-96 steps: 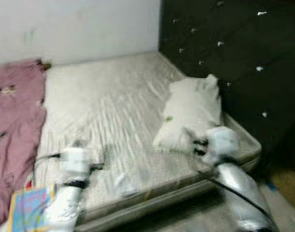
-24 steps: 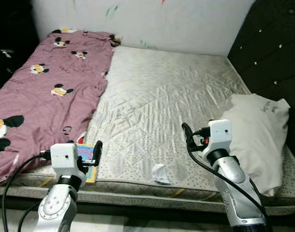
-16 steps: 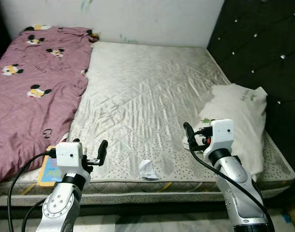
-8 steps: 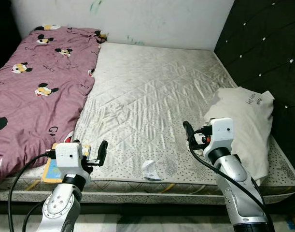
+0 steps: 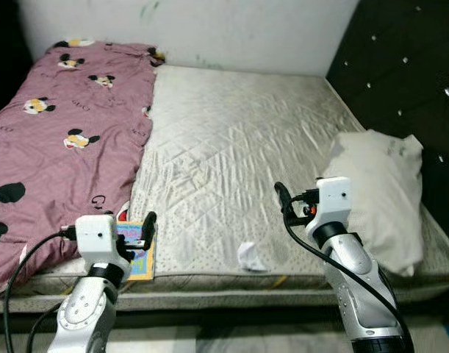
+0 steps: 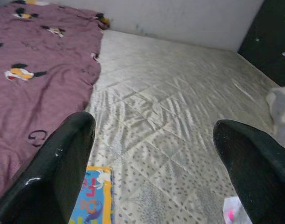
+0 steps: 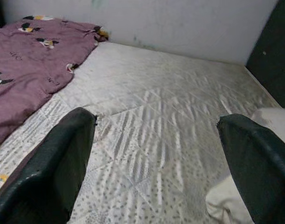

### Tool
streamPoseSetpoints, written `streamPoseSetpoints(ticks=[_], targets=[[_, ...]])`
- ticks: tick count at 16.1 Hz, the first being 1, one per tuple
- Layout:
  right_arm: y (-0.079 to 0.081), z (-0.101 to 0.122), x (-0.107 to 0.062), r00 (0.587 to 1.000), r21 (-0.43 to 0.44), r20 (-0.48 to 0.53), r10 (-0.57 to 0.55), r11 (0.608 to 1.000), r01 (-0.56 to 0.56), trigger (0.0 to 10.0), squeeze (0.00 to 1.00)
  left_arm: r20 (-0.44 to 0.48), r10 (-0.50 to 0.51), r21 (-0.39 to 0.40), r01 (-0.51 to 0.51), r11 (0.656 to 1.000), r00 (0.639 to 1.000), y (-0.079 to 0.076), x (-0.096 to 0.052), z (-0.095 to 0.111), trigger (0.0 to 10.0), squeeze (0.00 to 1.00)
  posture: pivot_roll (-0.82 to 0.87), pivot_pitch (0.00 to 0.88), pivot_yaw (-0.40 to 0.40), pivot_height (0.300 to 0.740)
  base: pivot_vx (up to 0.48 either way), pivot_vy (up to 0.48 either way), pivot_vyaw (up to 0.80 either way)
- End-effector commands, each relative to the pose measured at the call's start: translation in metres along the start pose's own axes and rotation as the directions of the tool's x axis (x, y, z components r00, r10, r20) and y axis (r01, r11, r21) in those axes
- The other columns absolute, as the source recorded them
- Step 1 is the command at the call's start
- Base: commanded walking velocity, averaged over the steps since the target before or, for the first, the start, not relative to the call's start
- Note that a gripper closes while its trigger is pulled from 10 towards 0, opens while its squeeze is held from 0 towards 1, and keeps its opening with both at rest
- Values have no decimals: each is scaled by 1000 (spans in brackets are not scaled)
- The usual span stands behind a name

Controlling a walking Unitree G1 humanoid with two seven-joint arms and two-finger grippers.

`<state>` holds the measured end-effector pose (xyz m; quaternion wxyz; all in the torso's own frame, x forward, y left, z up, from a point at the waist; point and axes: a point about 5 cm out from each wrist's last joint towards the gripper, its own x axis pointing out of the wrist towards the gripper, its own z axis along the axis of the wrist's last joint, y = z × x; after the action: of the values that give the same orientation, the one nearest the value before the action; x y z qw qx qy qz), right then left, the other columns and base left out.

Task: Clean up the room

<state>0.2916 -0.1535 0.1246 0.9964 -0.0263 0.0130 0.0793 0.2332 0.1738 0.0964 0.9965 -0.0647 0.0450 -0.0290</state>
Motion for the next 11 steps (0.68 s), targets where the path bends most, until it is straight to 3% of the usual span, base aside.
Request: streamPoseSetpoints(ticks=[1, 5, 7, 9, 11], targets=[[-6, -3, -2, 1000, -1, -12, -27, 1000, 27, 10000, 0, -5, -11, 9, 11, 1000, 1000, -3, -1, -1, 10000, 0, -40, 31, -91, 740, 0, 480, 0], [-3, -4, 1, 1000, 9, -12, -23, 1000, 23, 10000, 0, 19, -53, 22, 52, 998, 998, -6, -1, 2, 10000, 0, -36, 17, -84, 740, 0, 0, 0], [-4, -4, 1, 1000, 10, -16, -24, 1000, 24, 10000, 0, 24, -62, 16, 61, 998, 998, -7, -1, 3, 10000, 0, -36, 12, -84, 740, 0, 0, -688], [-3, -4, 2, 1000, 6, -9, -17, 1000, 17, 10000, 0, 29, -83, 10, 83, 997, 996, -9, -1, 3, 10000, 0, -35, 10, -84, 740, 0, 0, 0], [-3, -4, 2, 1000, 1, -7, -14, 1000, 14, 10000, 0, 30, -87, 14, 87, 996, 996, -10, -1, 3, 10000, 0, -33, 4, -85, 740, 268, 0, 0]])
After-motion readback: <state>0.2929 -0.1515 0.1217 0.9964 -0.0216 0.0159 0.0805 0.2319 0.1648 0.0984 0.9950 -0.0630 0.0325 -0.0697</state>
